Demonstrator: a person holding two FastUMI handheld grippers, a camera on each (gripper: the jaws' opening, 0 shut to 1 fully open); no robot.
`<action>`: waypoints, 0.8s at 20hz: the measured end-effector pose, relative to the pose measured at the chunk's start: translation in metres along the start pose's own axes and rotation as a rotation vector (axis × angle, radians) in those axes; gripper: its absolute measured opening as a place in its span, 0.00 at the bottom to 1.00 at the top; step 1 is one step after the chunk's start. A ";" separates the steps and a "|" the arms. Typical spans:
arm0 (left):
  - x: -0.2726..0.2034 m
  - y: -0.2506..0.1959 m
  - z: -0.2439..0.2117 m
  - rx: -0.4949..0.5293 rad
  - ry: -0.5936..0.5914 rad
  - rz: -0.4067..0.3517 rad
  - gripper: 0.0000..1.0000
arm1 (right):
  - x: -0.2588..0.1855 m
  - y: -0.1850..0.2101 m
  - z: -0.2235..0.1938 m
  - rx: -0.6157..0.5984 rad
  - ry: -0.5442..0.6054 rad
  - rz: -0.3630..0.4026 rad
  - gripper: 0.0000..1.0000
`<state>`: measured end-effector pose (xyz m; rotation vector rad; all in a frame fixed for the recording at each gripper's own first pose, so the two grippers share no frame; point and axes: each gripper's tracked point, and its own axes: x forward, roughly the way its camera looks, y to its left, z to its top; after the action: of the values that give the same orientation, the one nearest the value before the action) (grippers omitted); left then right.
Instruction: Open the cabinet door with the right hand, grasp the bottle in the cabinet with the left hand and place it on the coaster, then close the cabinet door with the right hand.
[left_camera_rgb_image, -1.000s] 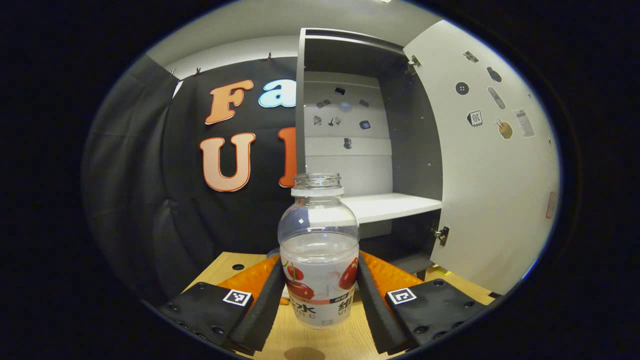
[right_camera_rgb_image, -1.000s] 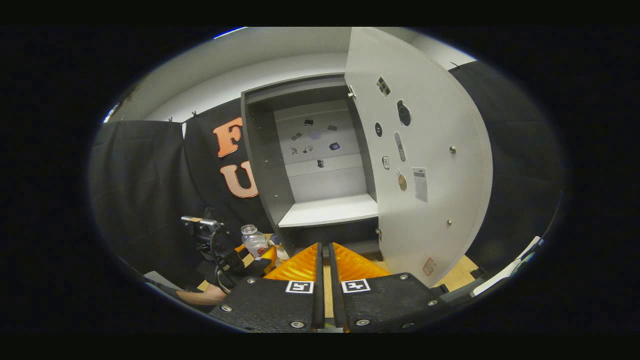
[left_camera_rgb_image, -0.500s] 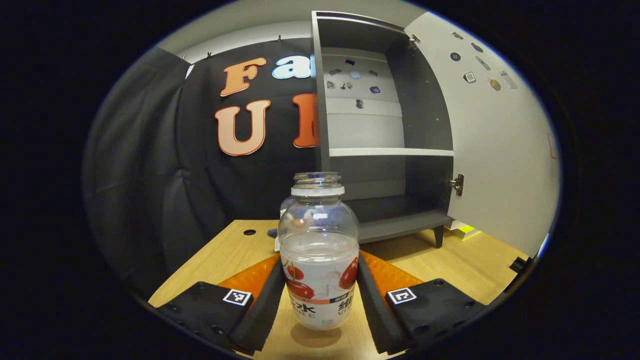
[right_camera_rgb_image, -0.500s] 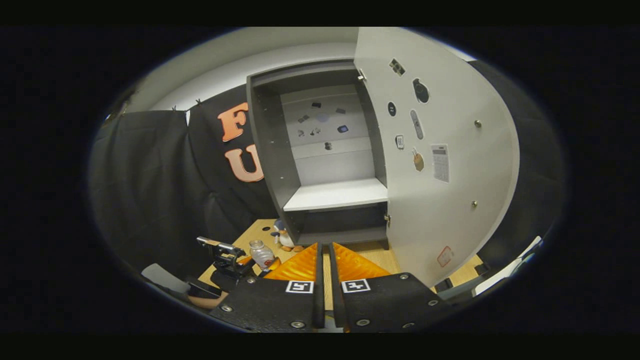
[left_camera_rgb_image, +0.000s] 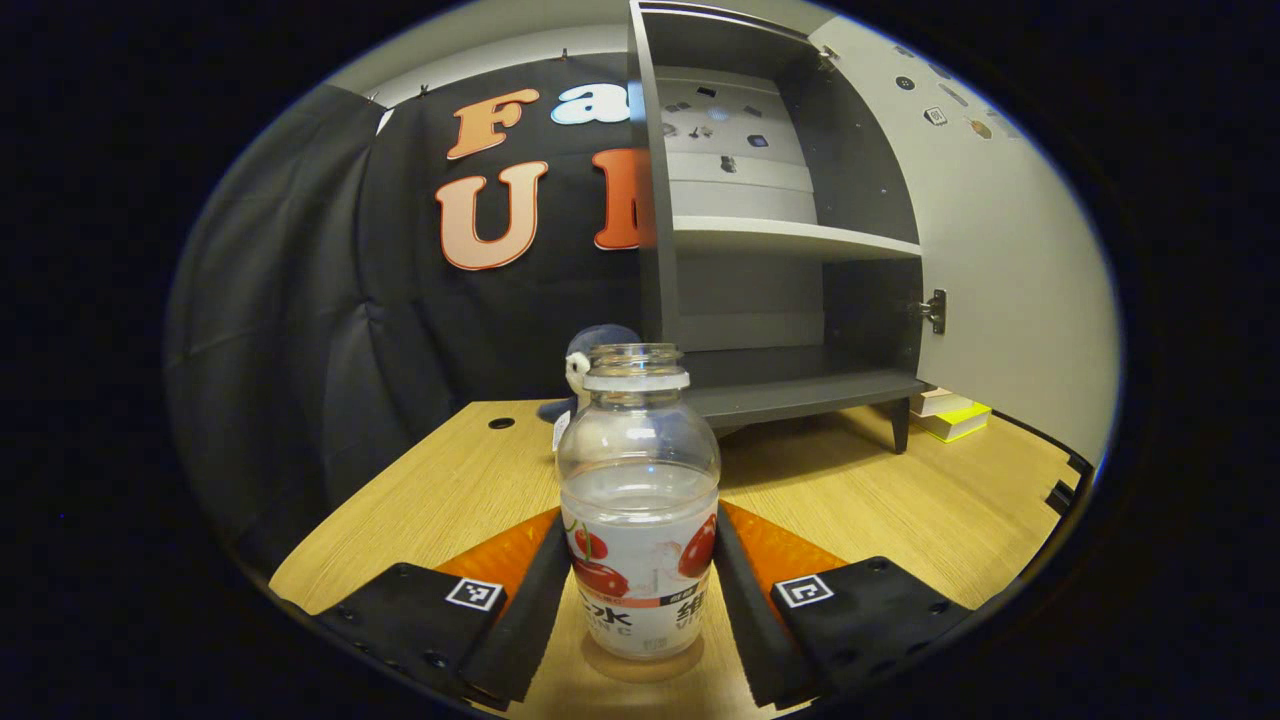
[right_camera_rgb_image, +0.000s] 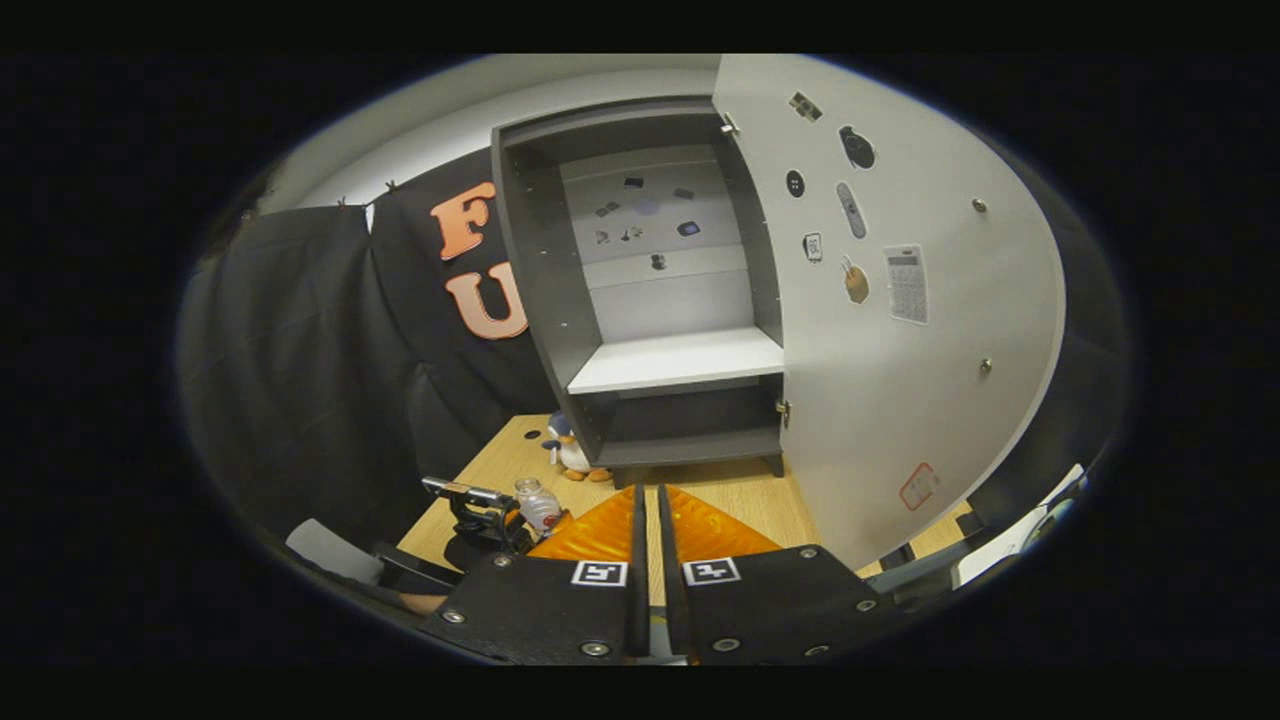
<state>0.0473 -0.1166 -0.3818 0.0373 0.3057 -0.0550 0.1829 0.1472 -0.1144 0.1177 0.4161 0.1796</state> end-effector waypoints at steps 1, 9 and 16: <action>0.001 0.001 -0.006 -0.002 0.011 0.007 0.84 | 0.001 0.001 -0.001 -0.003 0.004 -0.002 0.06; -0.001 -0.003 -0.027 0.024 0.024 0.000 0.83 | 0.008 0.014 -0.013 -0.003 0.045 0.017 0.06; -0.005 0.001 -0.033 -0.005 0.051 0.010 0.86 | 0.013 0.017 -0.015 0.007 0.052 0.037 0.06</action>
<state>0.0327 -0.1143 -0.4117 0.0356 0.3563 -0.0438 0.1858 0.1673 -0.1311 0.1281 0.4672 0.2175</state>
